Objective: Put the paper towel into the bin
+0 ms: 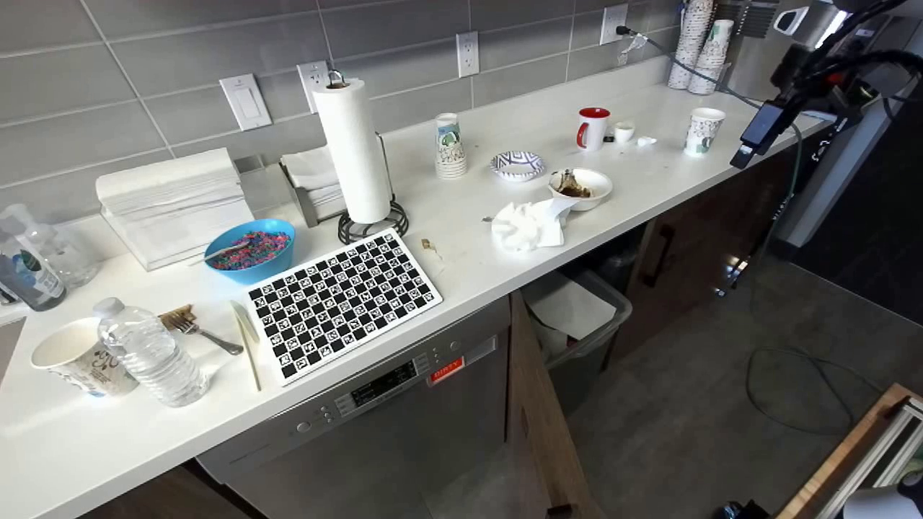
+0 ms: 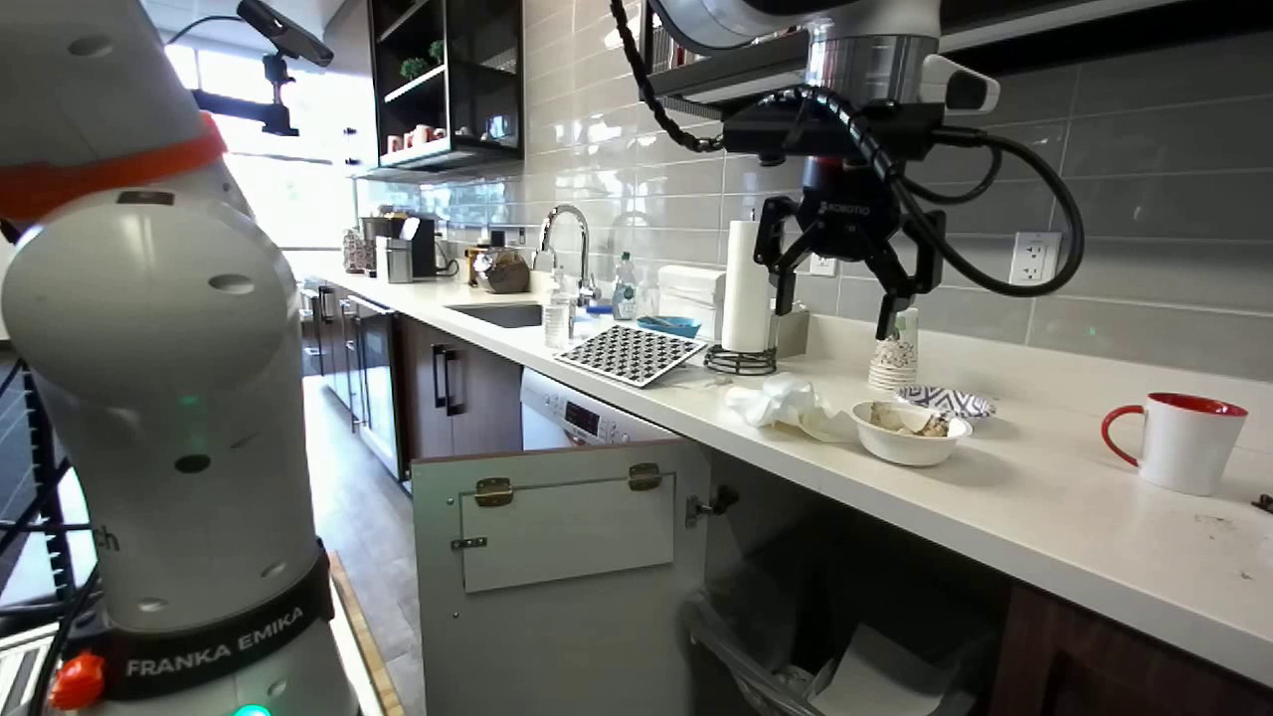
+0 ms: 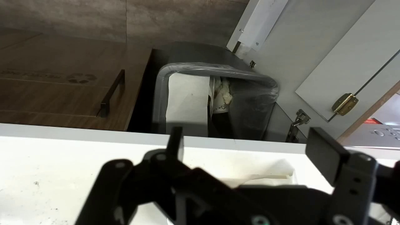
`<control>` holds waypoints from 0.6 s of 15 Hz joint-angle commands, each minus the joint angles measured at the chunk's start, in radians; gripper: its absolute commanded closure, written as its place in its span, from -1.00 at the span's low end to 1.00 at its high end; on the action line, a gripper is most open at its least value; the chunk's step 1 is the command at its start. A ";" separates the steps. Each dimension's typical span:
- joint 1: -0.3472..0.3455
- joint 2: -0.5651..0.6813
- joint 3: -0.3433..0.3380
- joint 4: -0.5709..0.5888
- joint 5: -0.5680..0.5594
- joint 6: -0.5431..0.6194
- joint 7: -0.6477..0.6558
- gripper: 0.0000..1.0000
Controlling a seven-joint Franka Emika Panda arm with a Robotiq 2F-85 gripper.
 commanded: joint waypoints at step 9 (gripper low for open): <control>0.053 0.102 0.067 0.044 0.178 -0.001 -0.129 -1.00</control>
